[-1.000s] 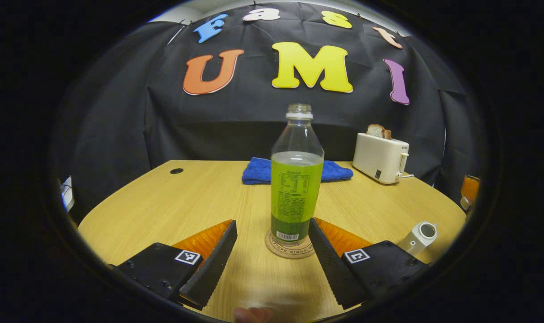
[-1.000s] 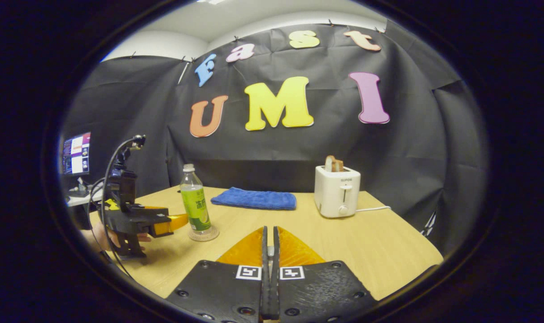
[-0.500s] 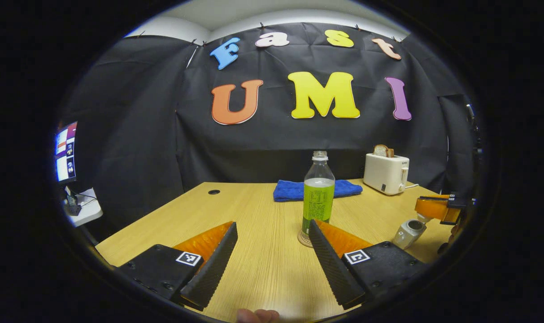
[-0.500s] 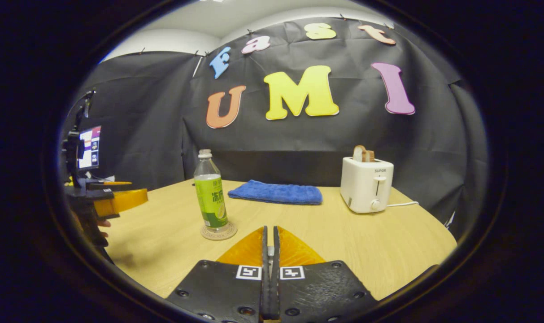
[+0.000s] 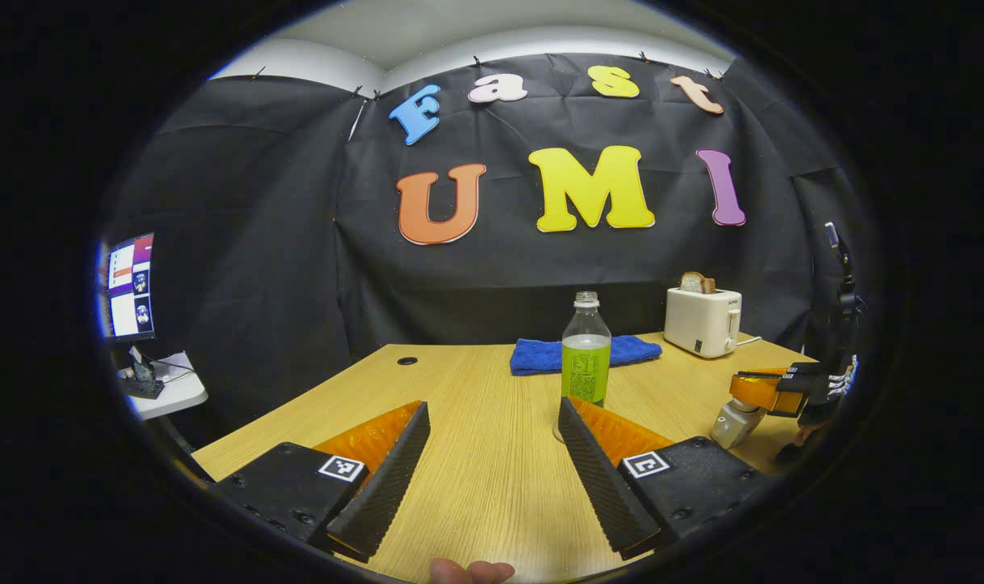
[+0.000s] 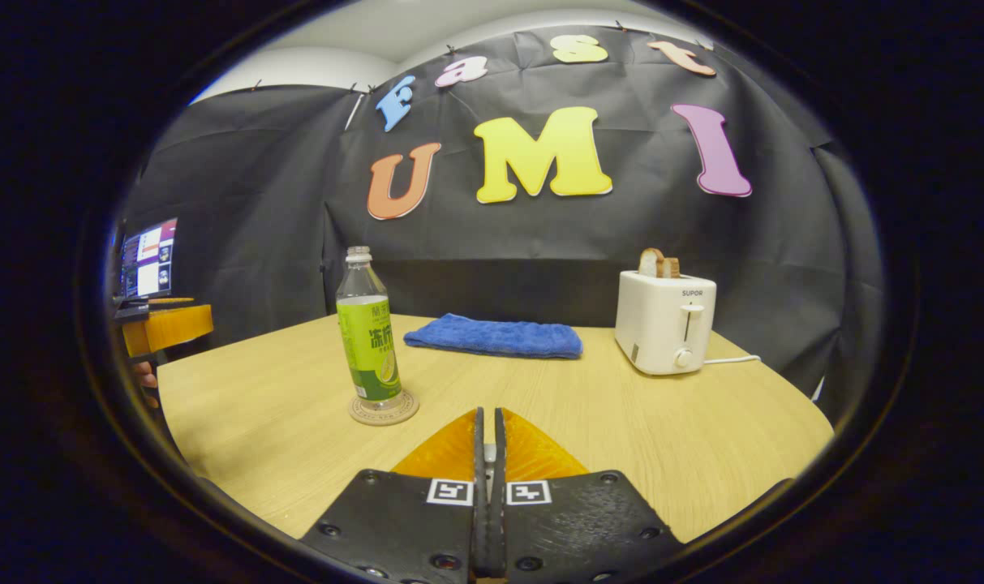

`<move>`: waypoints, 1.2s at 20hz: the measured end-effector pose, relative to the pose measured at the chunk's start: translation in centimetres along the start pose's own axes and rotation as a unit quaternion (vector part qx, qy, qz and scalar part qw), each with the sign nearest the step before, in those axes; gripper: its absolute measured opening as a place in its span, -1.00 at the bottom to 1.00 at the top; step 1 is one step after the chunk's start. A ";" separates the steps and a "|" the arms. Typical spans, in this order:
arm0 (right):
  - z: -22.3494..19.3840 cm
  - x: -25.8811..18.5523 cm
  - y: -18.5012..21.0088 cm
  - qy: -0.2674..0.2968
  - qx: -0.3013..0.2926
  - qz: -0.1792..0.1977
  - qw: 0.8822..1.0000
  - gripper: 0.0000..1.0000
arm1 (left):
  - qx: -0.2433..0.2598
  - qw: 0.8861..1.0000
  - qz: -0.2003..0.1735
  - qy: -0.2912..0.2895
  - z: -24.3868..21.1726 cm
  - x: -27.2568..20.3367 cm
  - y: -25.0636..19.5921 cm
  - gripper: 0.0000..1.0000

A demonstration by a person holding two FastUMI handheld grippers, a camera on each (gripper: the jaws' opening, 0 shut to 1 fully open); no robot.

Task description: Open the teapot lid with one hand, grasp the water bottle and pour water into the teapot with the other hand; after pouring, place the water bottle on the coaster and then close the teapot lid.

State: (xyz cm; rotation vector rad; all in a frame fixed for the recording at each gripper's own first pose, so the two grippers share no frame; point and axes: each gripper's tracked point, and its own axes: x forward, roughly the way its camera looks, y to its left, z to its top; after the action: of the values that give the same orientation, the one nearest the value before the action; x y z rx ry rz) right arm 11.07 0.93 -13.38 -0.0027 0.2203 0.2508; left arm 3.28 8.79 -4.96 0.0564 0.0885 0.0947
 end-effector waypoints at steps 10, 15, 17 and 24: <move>-1.3 0.2 -0.3 -0.006 -0.005 -0.007 1.000 -1.00 | 0.010 1.000 -0.008 -0.012 0.9 -0.6 -1.2 0.98; -0.5 -0.5 -0.4 -0.018 -0.006 -0.018 1.000 -0.59 | 0.001 1.000 -0.013 -0.014 1.4 -1.3 -2.2 0.99; 1.0 -1.2 -0.4 -0.033 0.000 -0.022 0.999 -0.07 | -0.004 1.000 -0.017 -0.017 2.1 -1.8 -2.8 0.98; 8.2 -8.2 -0.3 -0.100 0.009 -0.045 0.994 0.96 | -0.038 0.996 -0.054 -0.059 7.0 -4.1 -7.2 0.99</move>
State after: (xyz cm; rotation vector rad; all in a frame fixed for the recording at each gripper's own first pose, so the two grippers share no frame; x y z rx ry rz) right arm 5.19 -1.12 -3.62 0.0292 0.0235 0.1588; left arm 0.47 0.89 1.91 -0.0196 -0.0303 -0.0143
